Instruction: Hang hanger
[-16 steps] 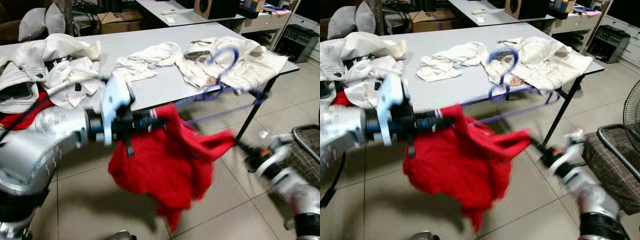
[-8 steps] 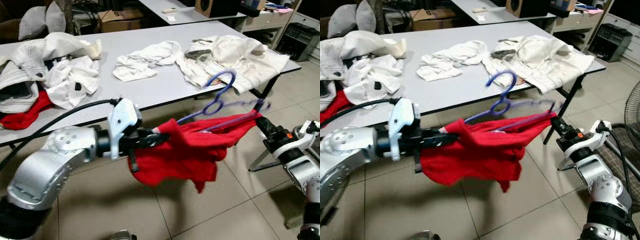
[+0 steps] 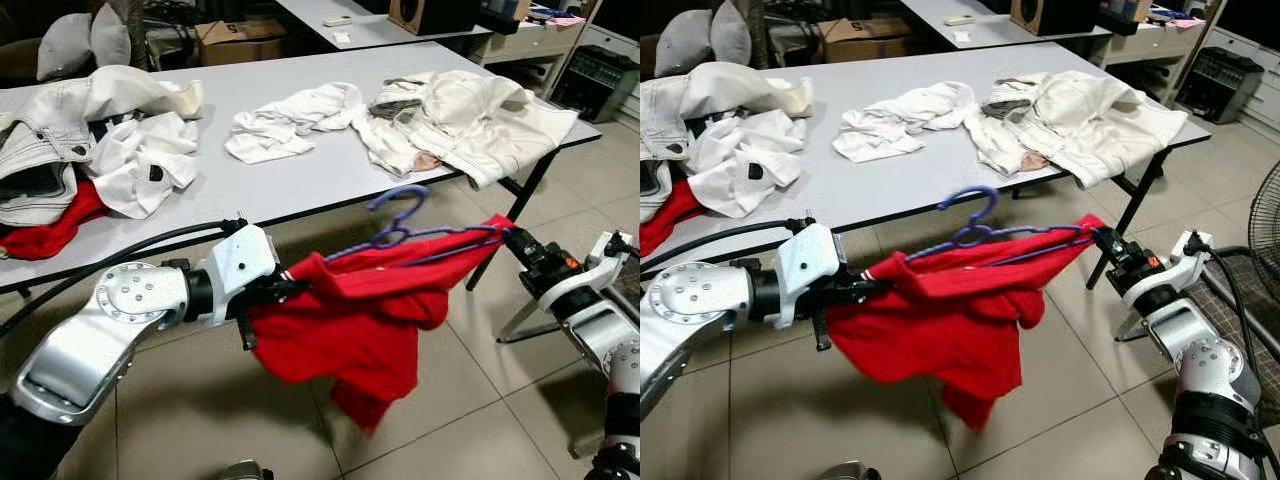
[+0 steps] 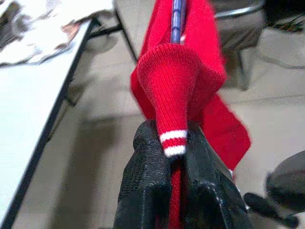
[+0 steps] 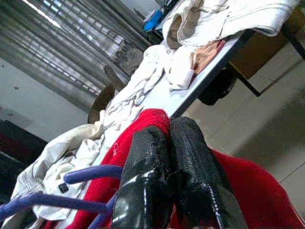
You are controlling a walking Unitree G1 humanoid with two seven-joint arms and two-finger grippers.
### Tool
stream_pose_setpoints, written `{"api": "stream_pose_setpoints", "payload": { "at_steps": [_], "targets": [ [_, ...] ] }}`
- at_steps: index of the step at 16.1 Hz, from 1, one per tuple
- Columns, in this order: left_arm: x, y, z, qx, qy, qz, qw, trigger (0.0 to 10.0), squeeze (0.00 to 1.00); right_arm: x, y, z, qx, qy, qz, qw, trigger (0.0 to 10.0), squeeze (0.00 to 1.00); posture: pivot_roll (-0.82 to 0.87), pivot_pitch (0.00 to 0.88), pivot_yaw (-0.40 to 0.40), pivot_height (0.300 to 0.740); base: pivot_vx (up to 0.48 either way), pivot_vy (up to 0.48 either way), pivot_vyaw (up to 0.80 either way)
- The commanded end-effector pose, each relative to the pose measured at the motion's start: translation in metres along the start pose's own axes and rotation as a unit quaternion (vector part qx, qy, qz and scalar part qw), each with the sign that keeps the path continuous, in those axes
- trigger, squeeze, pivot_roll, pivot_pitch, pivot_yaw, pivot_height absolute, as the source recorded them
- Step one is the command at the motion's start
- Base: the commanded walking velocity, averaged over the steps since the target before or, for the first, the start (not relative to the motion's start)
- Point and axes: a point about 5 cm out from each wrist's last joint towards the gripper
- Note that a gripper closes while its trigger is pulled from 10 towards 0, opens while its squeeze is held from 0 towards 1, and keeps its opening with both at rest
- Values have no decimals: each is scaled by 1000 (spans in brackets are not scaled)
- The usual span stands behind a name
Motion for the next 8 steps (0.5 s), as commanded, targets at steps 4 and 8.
{"api": "stream_pose_setpoints", "payload": {
  "at_steps": [4, 8],
  "targets": [
    [24, -18, -7, 82, 98, 11, 992, 0, 0, 4, 29, -4, -39, -8, -32, 999, 0, 0, 1, 0, -35, 740, 0, 0, 0],
    [37, -14, -12, 55, 151, 26, 987, 0, 0, -6, 32, -8, -35, -35, -30, 998, 0, 0, 2, 0, -38, 740, 0, 0, 0]
  ]
}}
Point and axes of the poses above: a point about 5 cm out from each wrist's last joint towards the gripper, its own z axis pointing out of the wrist towards the gripper, its own y axis along the axis of the wrist's last joint, x = y × z, and after that the axes turned 8 degrees about -z, right-handed
